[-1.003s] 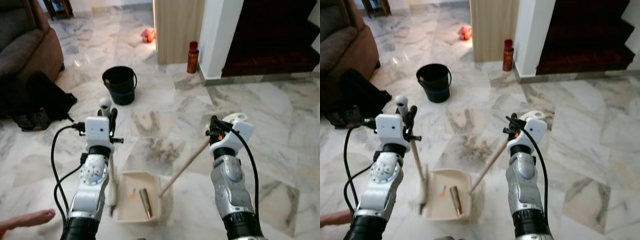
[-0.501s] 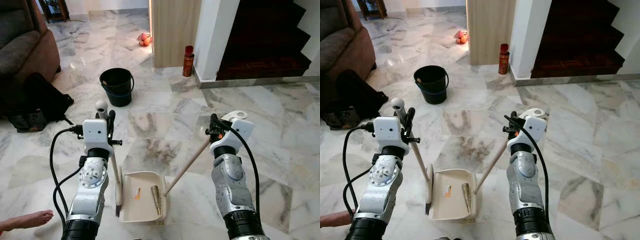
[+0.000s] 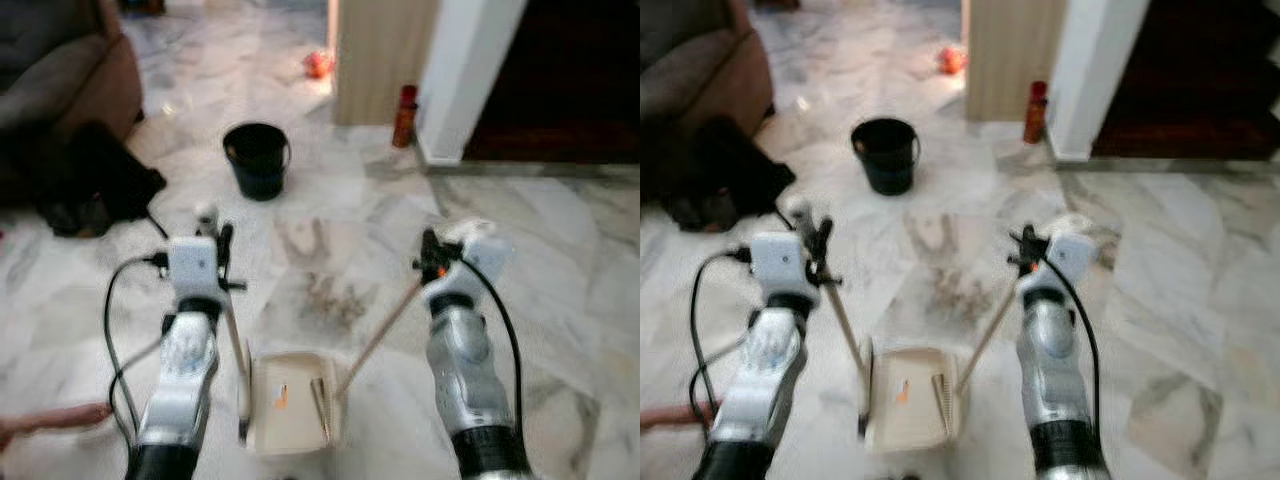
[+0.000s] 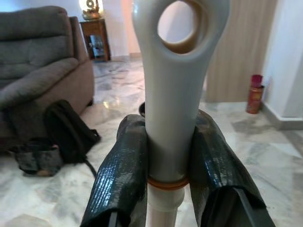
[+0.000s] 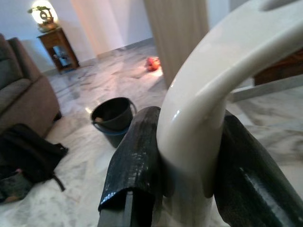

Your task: Sweep floor

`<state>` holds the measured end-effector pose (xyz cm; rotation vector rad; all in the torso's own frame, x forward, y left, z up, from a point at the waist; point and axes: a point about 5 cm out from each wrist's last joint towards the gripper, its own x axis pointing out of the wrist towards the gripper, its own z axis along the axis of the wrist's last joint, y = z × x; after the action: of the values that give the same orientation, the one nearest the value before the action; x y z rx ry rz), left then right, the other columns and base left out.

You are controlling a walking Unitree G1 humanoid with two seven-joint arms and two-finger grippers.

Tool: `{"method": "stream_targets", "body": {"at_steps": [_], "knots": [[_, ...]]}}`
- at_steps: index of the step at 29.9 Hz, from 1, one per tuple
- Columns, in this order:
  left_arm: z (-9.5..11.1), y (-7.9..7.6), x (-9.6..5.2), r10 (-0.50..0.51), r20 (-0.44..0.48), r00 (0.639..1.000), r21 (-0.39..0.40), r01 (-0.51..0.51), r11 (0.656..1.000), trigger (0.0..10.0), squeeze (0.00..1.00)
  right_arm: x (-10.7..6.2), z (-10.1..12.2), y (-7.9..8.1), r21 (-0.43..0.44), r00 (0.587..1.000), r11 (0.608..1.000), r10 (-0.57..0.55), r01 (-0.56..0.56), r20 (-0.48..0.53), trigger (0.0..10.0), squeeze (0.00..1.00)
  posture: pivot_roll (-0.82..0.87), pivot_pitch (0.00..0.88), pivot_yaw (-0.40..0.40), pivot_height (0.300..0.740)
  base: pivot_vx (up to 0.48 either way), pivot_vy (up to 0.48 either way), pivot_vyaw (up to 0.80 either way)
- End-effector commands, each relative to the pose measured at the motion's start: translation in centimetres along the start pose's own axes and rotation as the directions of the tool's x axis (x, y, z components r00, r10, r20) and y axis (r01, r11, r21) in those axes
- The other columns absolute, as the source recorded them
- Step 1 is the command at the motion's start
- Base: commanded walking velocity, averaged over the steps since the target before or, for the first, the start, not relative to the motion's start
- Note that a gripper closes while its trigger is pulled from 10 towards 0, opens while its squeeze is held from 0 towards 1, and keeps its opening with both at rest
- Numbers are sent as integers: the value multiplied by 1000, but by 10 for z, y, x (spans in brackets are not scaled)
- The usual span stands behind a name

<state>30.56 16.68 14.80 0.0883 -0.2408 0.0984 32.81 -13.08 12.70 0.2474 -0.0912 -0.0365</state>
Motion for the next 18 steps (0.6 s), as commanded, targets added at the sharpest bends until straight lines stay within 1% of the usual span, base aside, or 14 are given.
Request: {"method": "stream_targets", "body": {"at_steps": [1,18], "knots": [[12,-6,3,-8,47,999,-19,9,1000,10000,0,2,12,0,35,999,999,-3,1,48,10000,0,118,117,25,740,345,0,0],[12,-4,4,-1,46,999,-14,2,1000,10000,0,2,11,3,33,999,999,20,-22,40,10000,0,123,112,26,740,348,0,0]]}}
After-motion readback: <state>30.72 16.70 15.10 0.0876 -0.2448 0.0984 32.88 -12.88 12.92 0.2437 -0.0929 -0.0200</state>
